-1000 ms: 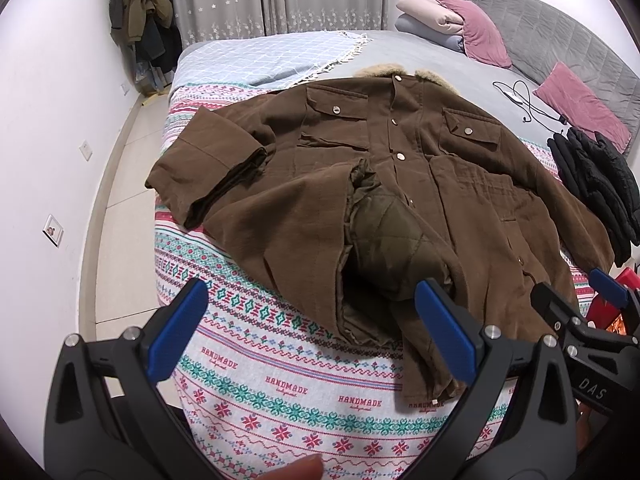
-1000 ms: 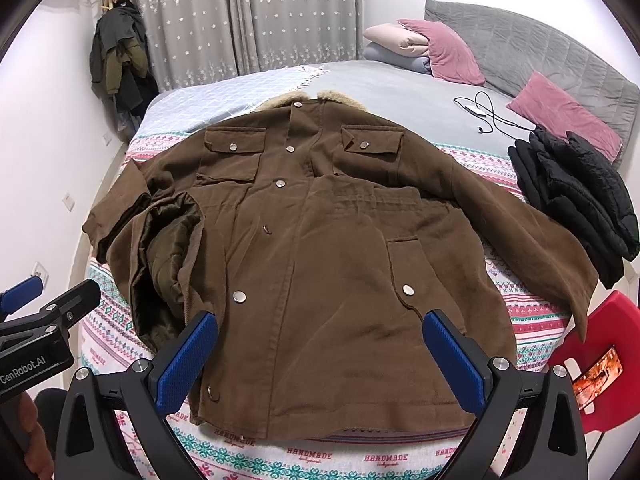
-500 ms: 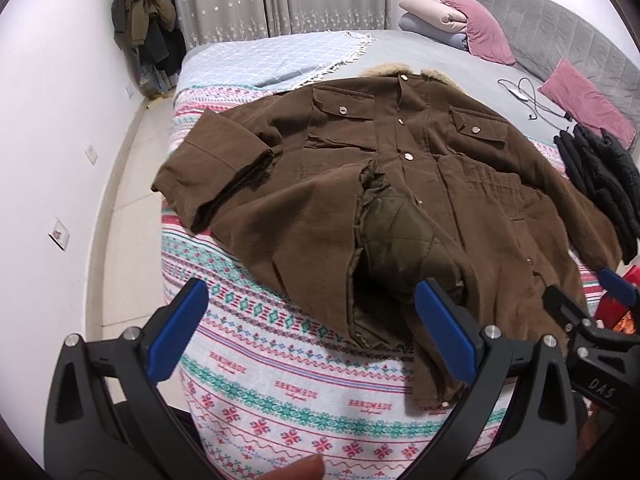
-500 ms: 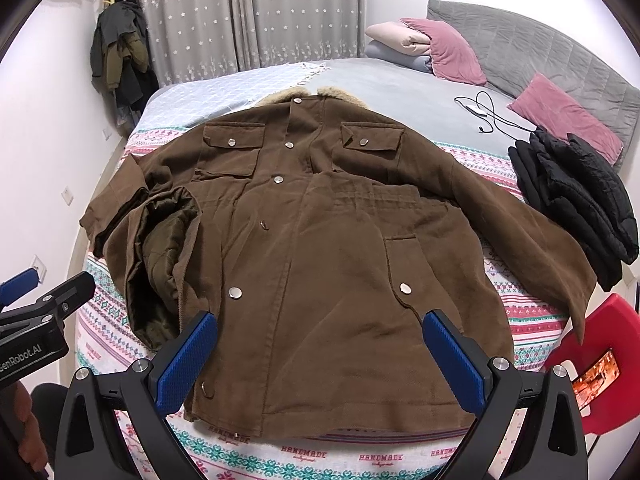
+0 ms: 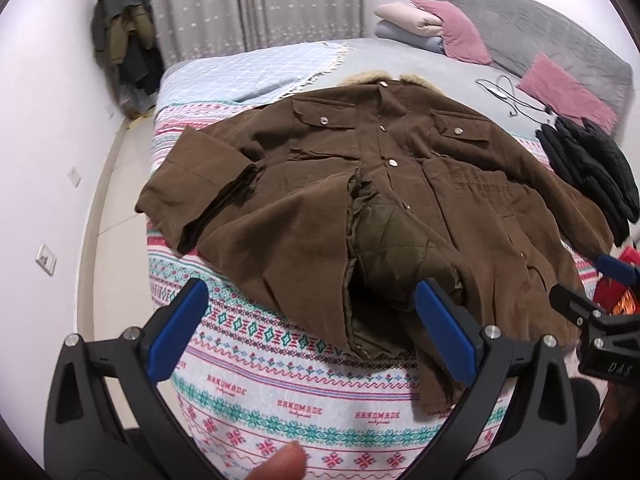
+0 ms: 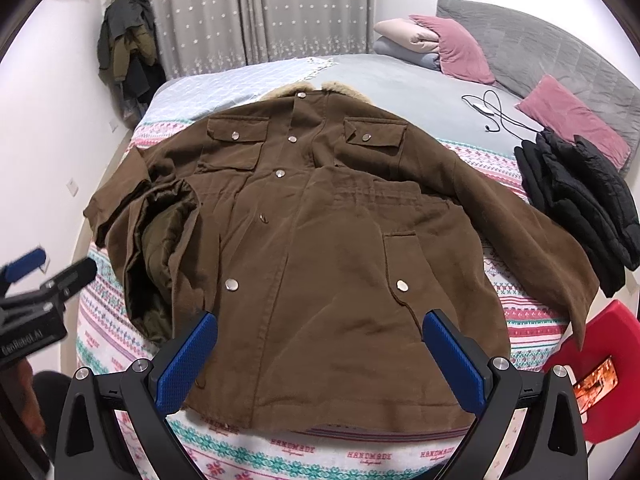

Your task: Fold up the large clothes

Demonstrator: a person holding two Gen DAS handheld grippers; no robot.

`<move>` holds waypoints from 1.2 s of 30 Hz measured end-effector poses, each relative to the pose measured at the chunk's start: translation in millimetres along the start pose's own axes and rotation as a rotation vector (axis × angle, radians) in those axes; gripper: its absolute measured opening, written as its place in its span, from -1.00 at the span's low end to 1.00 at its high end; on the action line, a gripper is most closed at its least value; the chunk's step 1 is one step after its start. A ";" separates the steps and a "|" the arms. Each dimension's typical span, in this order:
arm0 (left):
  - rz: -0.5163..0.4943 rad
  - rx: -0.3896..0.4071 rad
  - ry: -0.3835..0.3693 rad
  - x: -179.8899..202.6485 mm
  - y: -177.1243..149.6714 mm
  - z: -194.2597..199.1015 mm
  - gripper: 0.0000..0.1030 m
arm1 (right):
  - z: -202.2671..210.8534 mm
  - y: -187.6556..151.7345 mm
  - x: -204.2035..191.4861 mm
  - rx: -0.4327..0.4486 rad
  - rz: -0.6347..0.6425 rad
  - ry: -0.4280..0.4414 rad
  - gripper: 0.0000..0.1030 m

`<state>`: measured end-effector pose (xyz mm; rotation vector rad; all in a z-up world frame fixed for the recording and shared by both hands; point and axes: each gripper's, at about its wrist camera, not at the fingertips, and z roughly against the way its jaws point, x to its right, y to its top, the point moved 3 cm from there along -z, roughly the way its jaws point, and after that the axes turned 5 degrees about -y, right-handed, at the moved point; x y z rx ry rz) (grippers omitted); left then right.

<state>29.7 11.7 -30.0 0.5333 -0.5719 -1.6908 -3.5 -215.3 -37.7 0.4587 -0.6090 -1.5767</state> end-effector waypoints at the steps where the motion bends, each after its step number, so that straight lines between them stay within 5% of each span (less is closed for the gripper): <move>1: -0.016 0.009 0.012 -3.4 1.9 -0.1 1.00 | -0.7 -1.3 1.4 -0.006 0.009 0.001 1.00; 6: -0.017 -0.021 0.002 -24.6 8.5 -12.3 1.00 | -6.2 -5.0 13.4 -0.051 0.015 0.078 1.00; 13: 0.018 -0.069 -0.174 -12.6 24.4 -47.5 0.97 | -21.2 -15.6 35.7 -0.119 0.056 0.051 1.00; 15: -0.008 -0.085 -0.133 -3.6 25.0 -67.6 0.83 | -26.7 -21.9 47.9 -0.149 0.038 0.054 1.00; 18: -0.012 -0.141 -0.109 -2.9 14.3 -94.5 0.31 | -38.0 -34.2 72.6 -0.222 -0.025 0.066 1.00; 22: 0.080 -0.177 -0.193 -22.8 -3.6 -99.9 -0.65 | -44.4 -55.9 107.6 -0.260 -0.073 0.047 1.00; 27: 0.053 -0.045 -0.083 -54.1 -20.7 -60.8 -0.80 | -45.7 -73.7 147.3 -0.256 -0.167 0.078 0.99; 31: 0.116 -0.044 -0.157 -81.7 -46.5 -21.8 -0.82 | -47.1 -78.6 169.8 -0.248 -0.248 0.113 0.99; 33: 0.113 -0.077 -0.159 -92.3 -68.7 -6.5 -0.83 | -44.3 -77.7 173.4 -0.236 -0.257 0.122 0.99; 36: 0.059 -0.239 -0.116 -106.1 -119.5 -5.9 -0.84 | -45.4 -75.7 180.0 -0.224 -0.269 0.125 0.99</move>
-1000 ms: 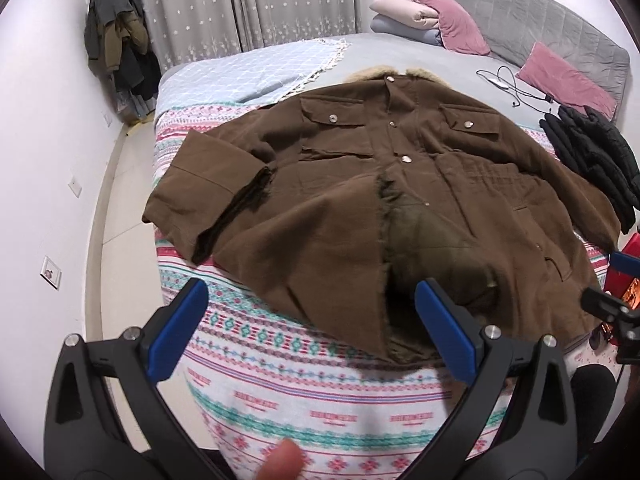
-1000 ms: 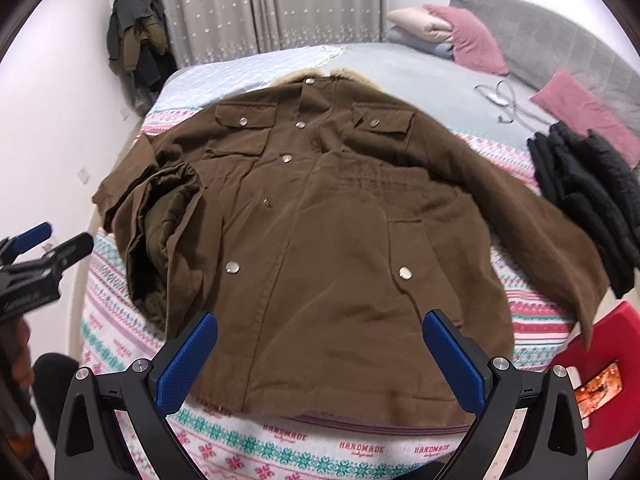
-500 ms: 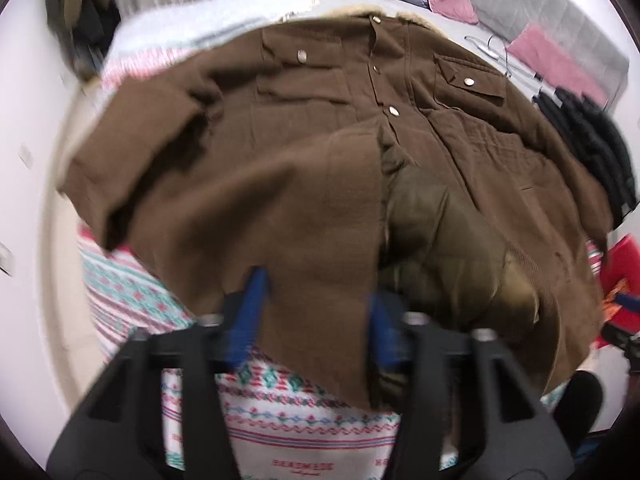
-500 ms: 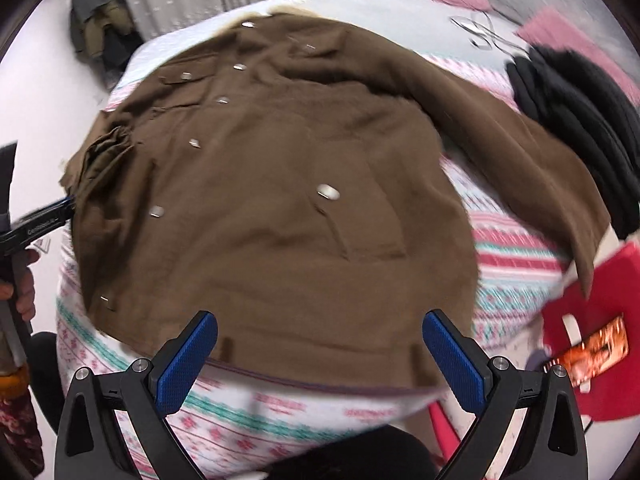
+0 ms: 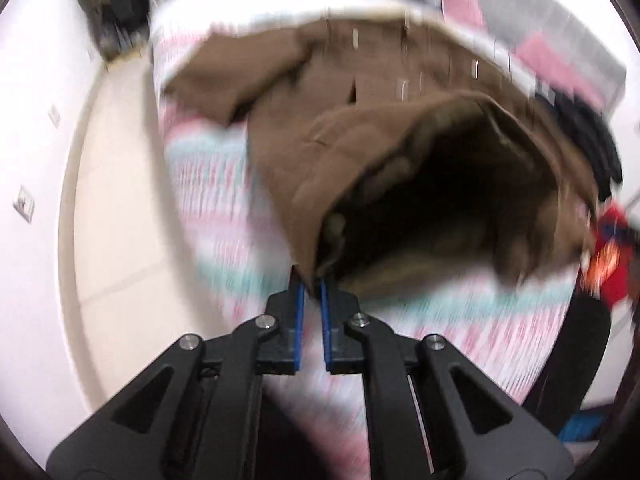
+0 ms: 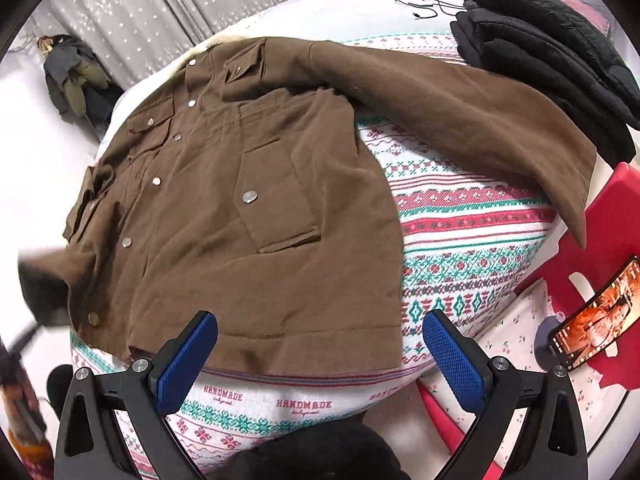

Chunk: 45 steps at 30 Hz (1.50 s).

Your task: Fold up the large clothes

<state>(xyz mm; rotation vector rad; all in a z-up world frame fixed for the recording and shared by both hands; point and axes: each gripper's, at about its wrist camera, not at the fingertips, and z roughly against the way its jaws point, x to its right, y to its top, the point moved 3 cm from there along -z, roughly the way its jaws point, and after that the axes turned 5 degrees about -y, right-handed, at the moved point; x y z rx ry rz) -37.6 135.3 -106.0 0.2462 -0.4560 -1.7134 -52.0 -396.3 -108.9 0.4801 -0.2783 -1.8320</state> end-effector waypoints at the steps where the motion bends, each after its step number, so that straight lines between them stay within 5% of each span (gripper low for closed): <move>1: -0.019 -0.029 0.048 -5.8 -11.7 -1.6 -0.84 | -0.7 0.2 2.2 -0.001 -0.008 0.001 0.99; 4: -0.035 -0.030 0.093 -24.1 -32.4 11.9 -0.67 | -9.9 5.7 9.6 -0.028 -0.055 -0.014 1.00; 6: 0.017 0.032 0.016 -35.8 -30.2 33.3 -0.06 | -14.1 8.0 15.8 -0.043 -0.082 -0.020 1.00; 7: 0.036 0.063 -0.011 -39.0 -28.7 38.6 0.41 | -15.4 9.3 18.1 -0.046 -0.094 -0.008 0.99; 10: 0.067 0.151 -0.146 -34.0 -2.8 47.6 0.58 | -19.2 13.1 22.2 -0.045 -0.129 0.055 1.00; 12: 0.052 0.142 -0.224 -26.7 14.2 34.1 0.58 | -25.3 15.2 22.8 -0.051 -0.141 0.085 0.99; 16: 0.043 0.017 -0.232 -18.6 34.0 -28.6 0.58 | -49.3 10.3 24.3 -0.100 -0.161 0.109 0.97; 20: 0.168 -0.071 -0.259 -16.7 28.3 -65.0 0.42 | -67.3 -0.1 28.8 -0.110 -0.223 0.148 0.86; 21: 0.174 -0.066 -0.242 -12.4 29.1 -63.1 0.31 | -65.0 -0.6 27.8 -0.099 -0.234 0.163 0.61; 22: 0.146 -0.069 -0.233 -3.4 29.8 -58.8 -0.12 | -62.6 -0.9 25.3 -0.107 -0.239 0.187 0.38; 23: 0.130 -0.062 -0.239 1.8 30.8 -54.8 -0.44 | -59.9 -0.8 24.1 -0.114 -0.247 0.210 -0.31; 24: 0.132 -0.055 -0.270 7.5 32.0 -48.8 -0.63 | -57.7 0.1 21.0 -0.127 -0.257 0.264 -0.63; 25: 0.148 -0.052 -0.282 7.6 32.9 -42.2 -0.68 | -53.7 2.4 17.4 -0.128 -0.273 0.307 -0.64; 28: 0.192 0.064 -0.303 -0.2 46.9 4.3 -0.74 | -20.2 17.0 5.0 -0.052 -0.216 0.264 -0.71; 30: 0.288 0.160 -0.402 -28.1 57.4 51.4 -0.74 | 22.6 32.8 5.5 0.046 -0.199 0.280 -0.76; 32: 0.323 0.180 -0.429 -41.0 58.7 71.6 -0.75 | 67.9 44.9 12.5 0.137 -0.184 0.259 -0.79; 35: 0.283 0.130 -0.374 -49.7 46.8 79.3 -0.74 | 109.8 48.5 19.7 0.179 -0.129 0.167 -0.79; 40: 0.139 -0.149 -0.191 -35.5 -7.7 9.6 -0.70 | 77.4 9.4 19.4 -0.010 -0.005 -0.045 -0.79; 45: -0.062 -0.212 -0.037 -13.0 -12.3 -28.3 -0.50 | -13.6 -49.1 3.4 -0.273 0.178 -0.270 -0.65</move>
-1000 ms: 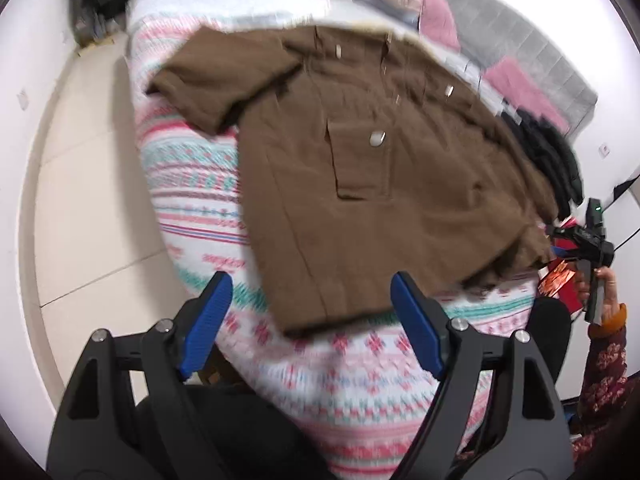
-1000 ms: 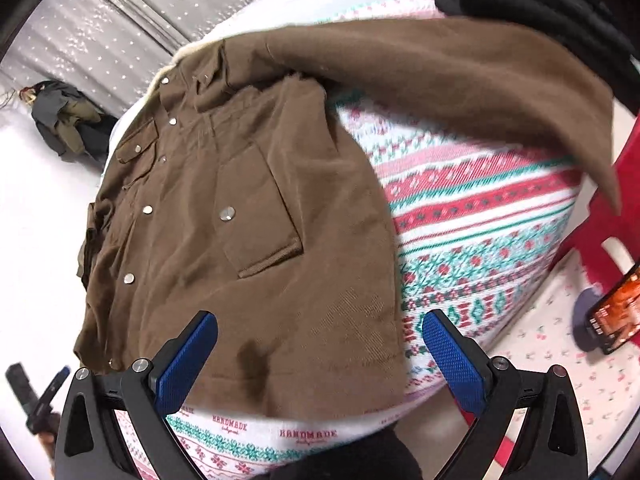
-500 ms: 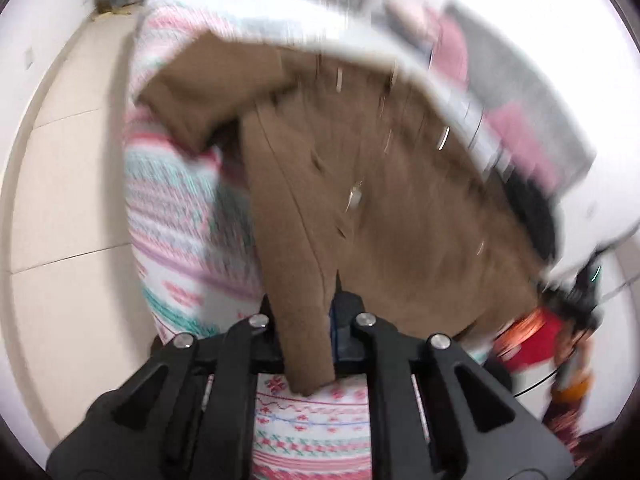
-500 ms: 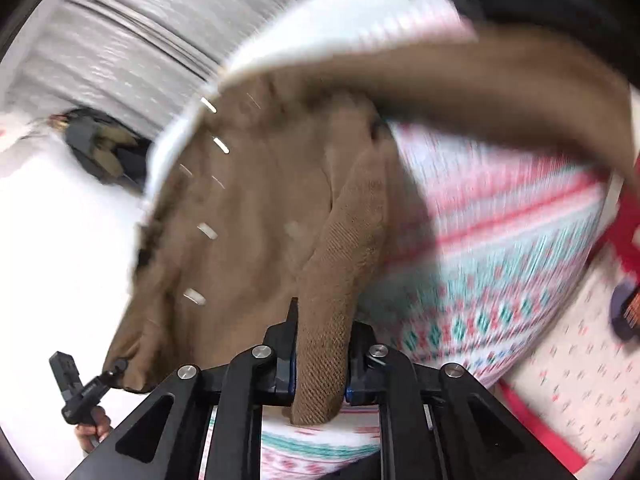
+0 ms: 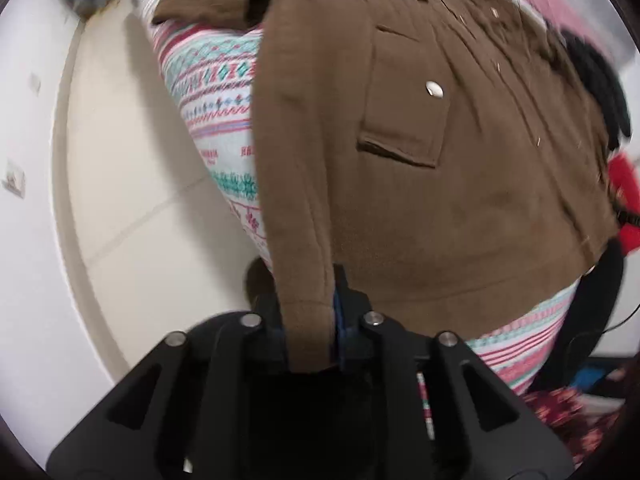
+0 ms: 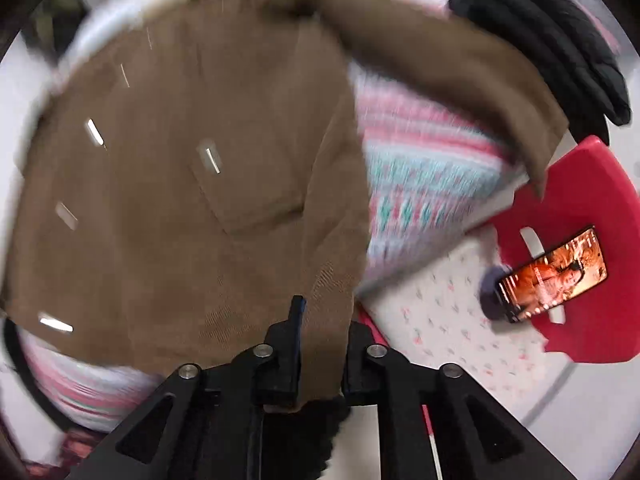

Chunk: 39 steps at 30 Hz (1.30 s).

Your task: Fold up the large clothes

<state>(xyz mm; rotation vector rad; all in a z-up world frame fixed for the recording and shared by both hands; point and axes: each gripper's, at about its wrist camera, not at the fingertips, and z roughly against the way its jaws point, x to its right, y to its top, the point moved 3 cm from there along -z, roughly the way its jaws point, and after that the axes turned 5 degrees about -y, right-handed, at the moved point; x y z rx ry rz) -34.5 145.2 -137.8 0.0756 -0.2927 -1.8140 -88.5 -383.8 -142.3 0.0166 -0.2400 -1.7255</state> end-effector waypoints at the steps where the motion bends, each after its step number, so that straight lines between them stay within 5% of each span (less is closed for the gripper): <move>1: -0.028 0.014 0.015 1.8 1.7 7.7 -0.40 | -1.1 -0.7 -3.8 0.007 0.026 -0.023 -0.65; 4: -0.037 0.083 0.036 -5.2 10.2 38.4 -0.01 | 23.6 7.9 3.2 0.041 0.013 0.000 -0.55; 7: -0.037 0.199 0.039 -15.7 36.6 76.0 0.40 | 63.7 31.7 7.5 0.138 0.014 0.045 -0.18; 9: -0.056 0.273 0.045 -20.6 74.4 94.7 0.44 | 94.0 57.5 5.7 0.230 0.030 0.046 0.15; 17: -0.161 0.390 0.071 -21.8 271.5 87.0 0.56 | 145.6 229.9 -22.5 0.473 0.091 0.160 0.42; 22: -0.190 0.406 0.230 -49.8 398.5 23.8 0.56 | 103.8 370.4 -53.5 0.490 0.076 0.187 0.46; 25: -0.129 0.331 0.210 -82.2 456.4 -32.4 0.56 | 54.0 433.2 -71.4 0.441 0.078 0.101 0.46; 28: -0.129 0.290 0.254 -100.8 483.8 -73.0 0.56 | -1.6 477.8 -90.0 0.361 0.103 0.118 0.46; 31: -0.083 0.189 0.205 -119.6 486.1 -119.1 0.56 | -44.7 498.2 -102.9 0.304 0.099 0.178 0.46; 33: -0.056 0.147 0.109 -121.5 477.6 -137.9 0.49 | -75.8 497.3 -110.9 0.240 0.082 0.201 0.42; 35: -0.077 0.172 0.069 -115.7 469.0 -137.0 0.21 | -82.1 492.2 -119.5 0.267 0.098 0.163 0.38; 37: -0.067 0.161 0.015 -114.8 463.8 -132.3 -0.14 | -77.4 487.7 -123.5 0.259 0.102 0.158 0.11; 39: -0.015 0.157 0.013 -111.3 461.8 -125.6 -0.49 | -71.7 482.8 -123.5 0.239 0.081 0.136 -0.46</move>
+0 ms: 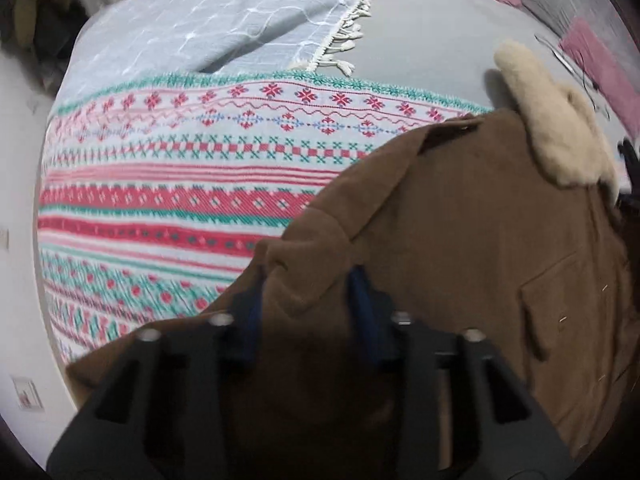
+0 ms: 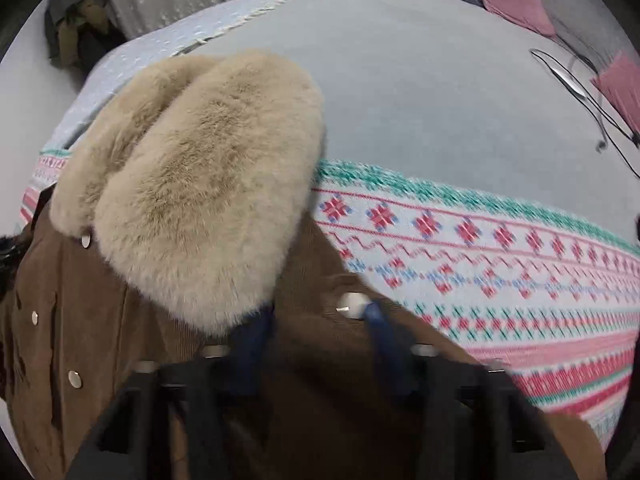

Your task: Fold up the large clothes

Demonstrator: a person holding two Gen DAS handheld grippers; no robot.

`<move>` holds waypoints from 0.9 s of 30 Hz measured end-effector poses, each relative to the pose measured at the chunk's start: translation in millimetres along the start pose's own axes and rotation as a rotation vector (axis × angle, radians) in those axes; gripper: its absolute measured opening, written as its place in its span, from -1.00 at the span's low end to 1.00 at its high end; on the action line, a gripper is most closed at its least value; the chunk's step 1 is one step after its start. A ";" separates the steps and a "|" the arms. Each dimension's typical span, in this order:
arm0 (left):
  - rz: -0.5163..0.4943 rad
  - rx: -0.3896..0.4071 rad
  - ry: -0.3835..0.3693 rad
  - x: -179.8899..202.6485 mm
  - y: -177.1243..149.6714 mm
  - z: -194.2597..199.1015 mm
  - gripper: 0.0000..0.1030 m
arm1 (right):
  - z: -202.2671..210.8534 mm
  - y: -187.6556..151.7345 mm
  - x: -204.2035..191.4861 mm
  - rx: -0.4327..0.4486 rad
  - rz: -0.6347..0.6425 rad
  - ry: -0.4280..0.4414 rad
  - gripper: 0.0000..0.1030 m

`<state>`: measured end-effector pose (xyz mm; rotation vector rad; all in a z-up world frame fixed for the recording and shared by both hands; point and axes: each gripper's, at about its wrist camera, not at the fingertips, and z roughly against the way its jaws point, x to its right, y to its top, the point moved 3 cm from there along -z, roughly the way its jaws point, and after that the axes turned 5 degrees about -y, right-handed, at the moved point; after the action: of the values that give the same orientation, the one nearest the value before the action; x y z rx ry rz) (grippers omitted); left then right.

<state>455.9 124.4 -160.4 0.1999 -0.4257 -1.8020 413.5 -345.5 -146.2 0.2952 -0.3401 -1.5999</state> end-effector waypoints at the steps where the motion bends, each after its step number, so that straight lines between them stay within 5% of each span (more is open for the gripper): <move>1: 0.022 0.014 0.023 1.4 -2.1 6.5 -0.70 | 3.6 -2.8 -3.3 -0.002 -0.007 -0.007 -0.51; 5: 0.069 0.201 0.106 19.6 -14.6 45.8 -0.82 | 30.5 -19.6 -36.1 0.104 0.046 -0.174 -0.67; 9: 0.102 0.395 0.144 17.3 -22.7 85.4 -0.82 | 87.8 -12.9 -54.0 0.398 0.046 -0.357 -0.68; 12: 0.108 0.239 0.191 4.3 -17.5 32.0 -0.77 | 72.9 3.8 -39.6 0.351 -0.023 -0.368 -0.67; 15: 0.105 0.210 0.177 0.3 -15.7 16.4 -0.56 | 5.6 -2.1 -41.3 0.156 0.020 -0.399 -0.46; 18: 0.129 0.235 0.089 -7.8 -20.8 54.4 -0.04 | 3.5 -17.9 -62.6 0.266 0.106 -0.553 -0.21; 19: 0.123 0.237 0.085 -8.3 -22.5 63.7 0.24 | 8.0 -22.3 -67.8 0.275 0.118 -0.577 -0.16; 20: 0.114 0.247 0.100 -9.7 -27.0 78.2 0.32 | 18.1 -27.2 -71.4 0.288 0.127 -0.578 -0.07; 23: 0.063 0.263 0.140 -6.6 -52.5 121.7 0.56 | 48.3 -39.5 -74.2 0.341 0.085 -0.497 0.15; 27: 0.045 0.220 0.120 8.4 -111.9 151.6 0.60 | 96.9 -60.8 -80.0 0.406 0.027 -0.331 0.41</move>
<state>300.0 168.5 -63.9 0.4464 -0.5381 -1.6879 324.4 -259.2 -82.3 0.3319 -0.9249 -1.5441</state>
